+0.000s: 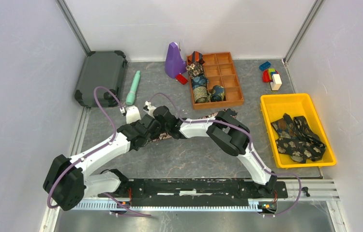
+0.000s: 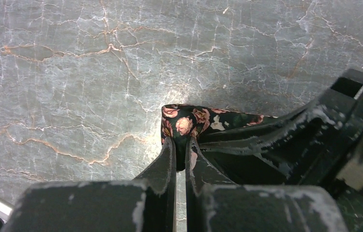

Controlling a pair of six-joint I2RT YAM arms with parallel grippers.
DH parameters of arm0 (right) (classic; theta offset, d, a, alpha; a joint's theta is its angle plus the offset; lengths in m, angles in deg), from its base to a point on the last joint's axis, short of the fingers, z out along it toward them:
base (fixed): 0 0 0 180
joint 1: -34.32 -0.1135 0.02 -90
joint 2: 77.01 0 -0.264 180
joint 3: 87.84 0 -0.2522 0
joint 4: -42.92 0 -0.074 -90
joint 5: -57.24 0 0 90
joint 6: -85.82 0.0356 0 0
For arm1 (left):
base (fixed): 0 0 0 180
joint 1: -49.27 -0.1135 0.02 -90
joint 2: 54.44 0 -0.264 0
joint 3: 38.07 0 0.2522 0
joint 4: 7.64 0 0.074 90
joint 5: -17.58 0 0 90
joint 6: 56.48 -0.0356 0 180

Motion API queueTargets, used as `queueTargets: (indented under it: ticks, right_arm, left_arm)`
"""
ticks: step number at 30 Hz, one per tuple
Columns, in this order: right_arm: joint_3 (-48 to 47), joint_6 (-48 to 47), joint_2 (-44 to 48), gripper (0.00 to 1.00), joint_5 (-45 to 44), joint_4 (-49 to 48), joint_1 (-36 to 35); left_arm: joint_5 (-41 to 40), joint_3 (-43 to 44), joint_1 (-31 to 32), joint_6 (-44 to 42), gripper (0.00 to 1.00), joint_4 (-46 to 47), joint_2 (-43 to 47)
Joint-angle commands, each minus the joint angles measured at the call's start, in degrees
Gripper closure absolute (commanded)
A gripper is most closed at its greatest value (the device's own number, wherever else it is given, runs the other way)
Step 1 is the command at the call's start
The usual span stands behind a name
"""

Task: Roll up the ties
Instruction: Roll the tie at the center of the board.

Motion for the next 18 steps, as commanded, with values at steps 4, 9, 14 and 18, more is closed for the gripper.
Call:
queueTargets:
  ticks: [4,9,14,18]
  right_arm:
    - [-4.0,0.8,-3.0,0.74,1.5,-4.1,0.3]
    - [0.8,0.2,0.0,0.74,2.4,-6.0,1.6]
    - [5.8,-0.2,3.7,0.74,3.7,-8.0,3.2]
    - [9.5,-0.5,6.8,0.74,4.3,-8.9,4.3]
  left_arm:
    - [-2.3,3.0,0.7,2.5,0.98,-1.5,-1.1]
    - [-3.4,2.7,1.1,2.3,0.98,-1.7,-1.9]
    - [-4.6,2.6,1.8,2.9,0.98,-1.6,-3.8]
    - [-5.5,2.8,2.8,3.7,0.98,-1.6,-6.0]
